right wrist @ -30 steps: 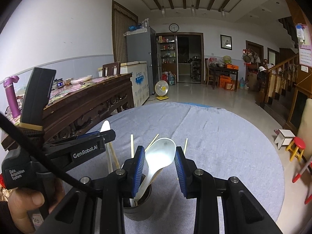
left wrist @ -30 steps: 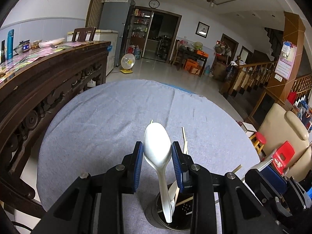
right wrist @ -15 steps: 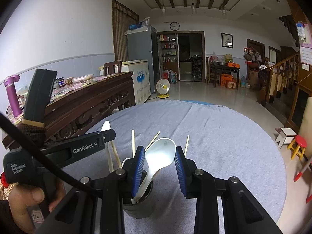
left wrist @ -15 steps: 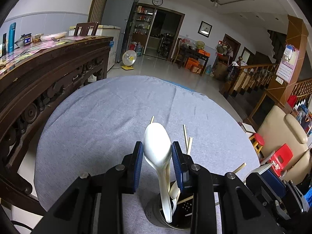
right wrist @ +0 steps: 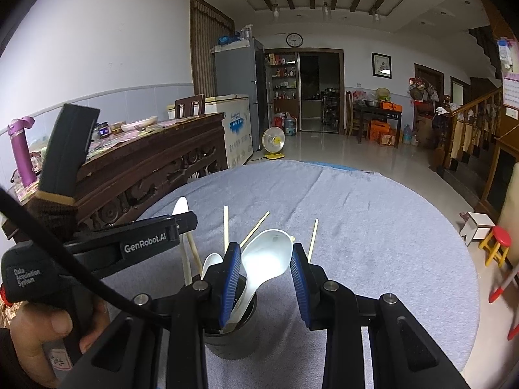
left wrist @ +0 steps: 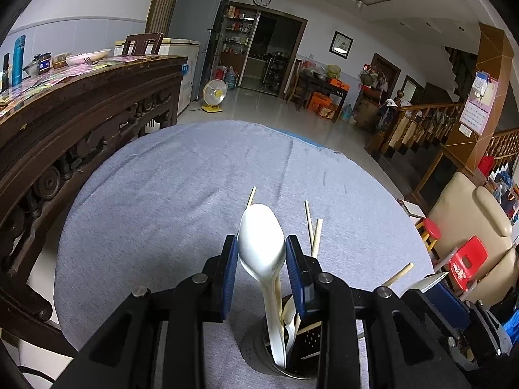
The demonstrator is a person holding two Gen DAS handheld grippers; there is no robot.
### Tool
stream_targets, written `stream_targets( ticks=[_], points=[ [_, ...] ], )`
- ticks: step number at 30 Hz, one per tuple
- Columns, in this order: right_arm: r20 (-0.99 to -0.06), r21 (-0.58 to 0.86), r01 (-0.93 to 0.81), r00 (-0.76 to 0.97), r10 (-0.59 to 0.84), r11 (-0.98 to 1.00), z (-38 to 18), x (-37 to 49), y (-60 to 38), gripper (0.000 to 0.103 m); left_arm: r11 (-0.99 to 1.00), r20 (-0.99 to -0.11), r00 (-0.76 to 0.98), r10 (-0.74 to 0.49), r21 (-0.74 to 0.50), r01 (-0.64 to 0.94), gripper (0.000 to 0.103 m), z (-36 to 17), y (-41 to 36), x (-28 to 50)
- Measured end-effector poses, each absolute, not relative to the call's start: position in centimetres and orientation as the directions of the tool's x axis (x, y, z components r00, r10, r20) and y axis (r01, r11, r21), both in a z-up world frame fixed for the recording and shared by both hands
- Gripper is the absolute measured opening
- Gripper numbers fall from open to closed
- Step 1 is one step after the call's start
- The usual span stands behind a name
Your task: Organize utensils
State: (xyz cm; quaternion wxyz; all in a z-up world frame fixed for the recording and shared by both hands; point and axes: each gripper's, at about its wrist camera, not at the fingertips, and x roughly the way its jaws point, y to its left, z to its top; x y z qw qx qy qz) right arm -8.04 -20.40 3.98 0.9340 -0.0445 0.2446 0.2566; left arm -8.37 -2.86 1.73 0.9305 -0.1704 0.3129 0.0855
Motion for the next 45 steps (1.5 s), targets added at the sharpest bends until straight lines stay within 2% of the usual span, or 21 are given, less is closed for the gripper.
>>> stream_targets(
  ticks=[45],
  points=[
    [-0.503, 0.05, -0.523, 0.722, 0.474, 0.851, 2.95, -8.2, -19.98, 0.034, 0.923, -0.604, 0.797, 0.011, -0.301, -0.241, 0.031, 0.96, -2.25, -9.14]
  ],
)
